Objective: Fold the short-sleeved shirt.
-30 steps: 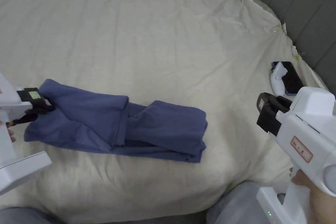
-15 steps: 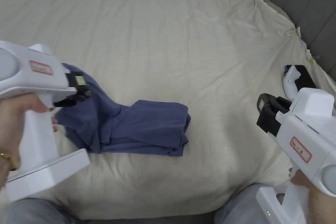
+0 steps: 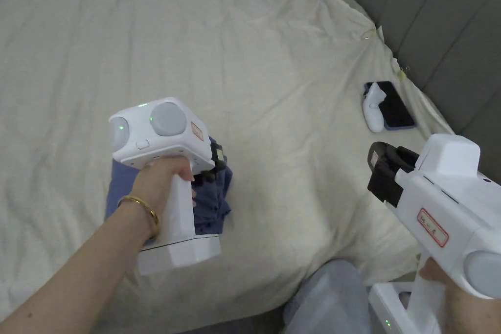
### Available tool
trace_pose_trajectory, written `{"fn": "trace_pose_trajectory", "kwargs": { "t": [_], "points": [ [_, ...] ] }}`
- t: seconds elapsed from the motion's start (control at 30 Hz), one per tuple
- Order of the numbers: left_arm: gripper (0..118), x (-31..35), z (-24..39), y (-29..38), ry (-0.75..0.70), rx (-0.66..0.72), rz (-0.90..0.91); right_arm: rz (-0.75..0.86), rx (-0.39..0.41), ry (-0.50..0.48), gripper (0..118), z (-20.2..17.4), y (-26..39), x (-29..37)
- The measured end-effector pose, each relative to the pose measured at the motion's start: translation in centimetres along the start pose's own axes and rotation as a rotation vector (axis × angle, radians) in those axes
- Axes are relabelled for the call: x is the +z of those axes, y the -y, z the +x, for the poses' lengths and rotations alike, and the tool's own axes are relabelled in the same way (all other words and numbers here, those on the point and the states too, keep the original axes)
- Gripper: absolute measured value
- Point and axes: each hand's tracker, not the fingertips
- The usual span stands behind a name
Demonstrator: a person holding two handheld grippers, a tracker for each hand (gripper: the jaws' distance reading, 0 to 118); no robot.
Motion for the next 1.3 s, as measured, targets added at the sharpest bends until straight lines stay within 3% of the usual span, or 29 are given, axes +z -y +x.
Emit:
{"fn": "trace_pose_trajectory", "kwargs": {
  "t": [0.07,0.1,0.23,0.3,0.47,0.53,0.57,0.6,0.63,0.67,0.93,1.1,1.3],
  "points": [
    [61,-1.7,0.4,0.2,-0.03,-0.059,-0.011,-0.001,-0.005,0.016,0,0.1,-0.1,0.1],
    [61,-2.0,0.6,0.3,-0.028,-0.092,-0.02,0.0,-0.006,0.018,0,0.2,-0.1,0.1],
    [82,-0.7,1.2,-0.2,0.012,-0.186,0.041,-0.005,-0.002,0.019,0,1.7,0.4,-0.9],
    [86,1.1,1.1,-0.6,0.044,-0.219,0.085,-0.01,-0.001,0.012,0,0.8,0.3,-1.0],
    [85,7.9,-1.8,-2.0,0.117,-0.125,0.332,-0.006,-0.001,-0.024,0,-1.0,-0.1,-1.6],
    [71,9.9,-3.0,-1.4,0.05,-0.134,0.445,-0.004,0.006,-0.04,0,-1.0,-0.1,-2.2],
    [51,10.8,-3.6,-0.8,0.005,-0.164,0.503,-0.004,0.005,-0.053,0,-1.1,-0.2,-2.5],
    [19,11.5,-4.0,-0.3,-0.05,-0.188,0.562,0.001,0.0,-0.071,0,-1.4,-0.3,-2.7],
    [4,11.9,-4.6,0.3,-0.125,-0.21,0.614,0.006,-0.001,-0.087,0,-1.9,-0.5,-2.9],
    [1,12.2,-5.2,0.9,-0.195,-0.217,0.661,0.01,0.005,-0.097,0,-3.0,-0.8,-2.8],
    [0,13.0,-10.3,5.1,-0.35,-0.207,0.795,0.074,0.054,-0.204,0,-9.5,-2.7,-6.3],
    [0,12.2,-11.9,7.0,-0.365,-0.228,0.763,0.124,0.08,-0.22,0,-14.9,-2.1,-9.5],
    [0,11.7,-13.0,8.1,-0.335,-0.178,0.728,0.001,0.11,-0.246,0,-19.8,3.2,-12.9]
  ]
}}
